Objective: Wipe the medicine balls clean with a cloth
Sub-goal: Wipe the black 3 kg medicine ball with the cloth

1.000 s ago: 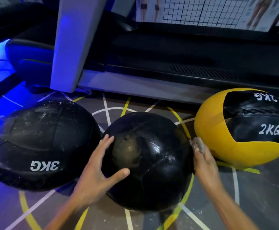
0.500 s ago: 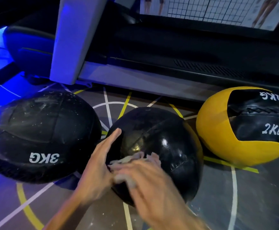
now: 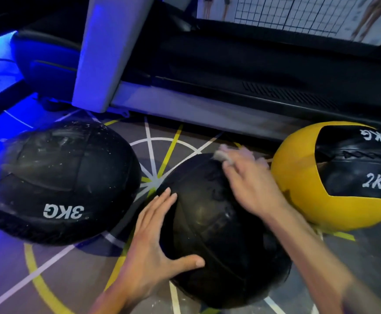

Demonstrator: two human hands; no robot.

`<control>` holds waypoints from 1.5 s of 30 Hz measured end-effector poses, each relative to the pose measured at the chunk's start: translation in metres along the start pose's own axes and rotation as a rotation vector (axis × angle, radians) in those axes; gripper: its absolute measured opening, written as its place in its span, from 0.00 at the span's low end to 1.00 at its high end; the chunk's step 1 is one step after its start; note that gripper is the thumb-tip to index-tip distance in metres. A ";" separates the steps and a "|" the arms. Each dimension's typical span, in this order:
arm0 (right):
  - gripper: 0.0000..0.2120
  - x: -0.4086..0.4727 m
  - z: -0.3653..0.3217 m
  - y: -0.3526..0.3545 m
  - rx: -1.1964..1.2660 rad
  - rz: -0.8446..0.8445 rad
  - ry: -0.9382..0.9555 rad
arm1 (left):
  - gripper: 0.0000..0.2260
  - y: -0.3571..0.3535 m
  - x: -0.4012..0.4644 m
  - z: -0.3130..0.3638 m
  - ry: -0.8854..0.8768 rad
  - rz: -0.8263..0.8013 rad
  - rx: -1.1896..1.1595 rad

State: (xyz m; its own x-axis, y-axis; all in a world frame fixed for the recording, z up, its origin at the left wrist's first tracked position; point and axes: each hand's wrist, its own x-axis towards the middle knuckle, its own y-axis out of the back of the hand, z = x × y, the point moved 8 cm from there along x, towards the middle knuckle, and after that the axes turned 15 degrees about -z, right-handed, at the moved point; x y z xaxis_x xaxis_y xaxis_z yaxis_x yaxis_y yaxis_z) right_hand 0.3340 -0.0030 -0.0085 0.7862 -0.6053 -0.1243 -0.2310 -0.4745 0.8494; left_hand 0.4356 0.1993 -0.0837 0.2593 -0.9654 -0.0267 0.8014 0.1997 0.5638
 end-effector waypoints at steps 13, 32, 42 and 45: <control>0.15 0.007 0.065 0.012 0.060 -0.068 -0.075 | 0.52 -0.019 -0.015 0.010 -0.077 -0.006 0.110; 0.25 -0.078 -0.055 -0.074 -0.245 -0.165 0.409 | 0.46 -0.008 0.020 -0.008 -0.029 -0.081 -0.083; 0.10 -0.102 -0.049 -0.012 -0.175 -0.019 0.532 | 0.48 -0.019 0.006 0.001 -0.053 -0.138 0.038; 0.13 -0.060 -0.007 0.044 -0.093 0.273 0.288 | 0.47 -0.021 -0.003 0.005 -0.072 -0.123 0.064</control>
State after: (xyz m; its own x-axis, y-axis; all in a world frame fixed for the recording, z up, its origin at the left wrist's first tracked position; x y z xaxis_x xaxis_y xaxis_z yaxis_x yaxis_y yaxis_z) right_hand 0.2802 0.0171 0.0393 0.8346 -0.4908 0.2502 -0.4115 -0.2534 0.8755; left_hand 0.4153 0.1975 -0.0913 0.1204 -0.9919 -0.0406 0.7881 0.0706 0.6115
